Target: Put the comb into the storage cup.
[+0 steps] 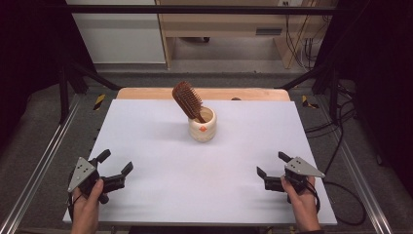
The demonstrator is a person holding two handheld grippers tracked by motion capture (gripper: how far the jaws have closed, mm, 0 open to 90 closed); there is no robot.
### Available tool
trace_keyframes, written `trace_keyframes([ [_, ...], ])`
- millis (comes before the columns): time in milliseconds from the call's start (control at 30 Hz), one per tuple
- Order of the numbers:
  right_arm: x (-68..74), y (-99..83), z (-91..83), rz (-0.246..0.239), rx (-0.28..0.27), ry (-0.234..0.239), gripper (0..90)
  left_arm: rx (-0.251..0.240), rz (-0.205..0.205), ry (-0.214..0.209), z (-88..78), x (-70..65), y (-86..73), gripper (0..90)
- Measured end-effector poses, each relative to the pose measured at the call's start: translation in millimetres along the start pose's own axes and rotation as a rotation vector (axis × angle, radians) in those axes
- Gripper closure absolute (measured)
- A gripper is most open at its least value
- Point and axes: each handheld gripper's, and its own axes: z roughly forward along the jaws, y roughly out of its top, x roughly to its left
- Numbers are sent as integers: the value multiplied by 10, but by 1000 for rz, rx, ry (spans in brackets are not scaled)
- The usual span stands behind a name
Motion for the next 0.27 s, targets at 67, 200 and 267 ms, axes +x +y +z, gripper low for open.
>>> trace_keyframes([
  [67, 5, 1, 7, 1, -1, 1, 32, 0, 4, 1, 2, -16, 1, 32],
  [200, 15, 13, 24, 4, -4, -2, 32, 1, -7, 11, 15, -13, -1, 32],
  [267, 18, 23, 41, 5, 2, -23, 32, 2, -14, 11, 19, -11, 0, 32],
])
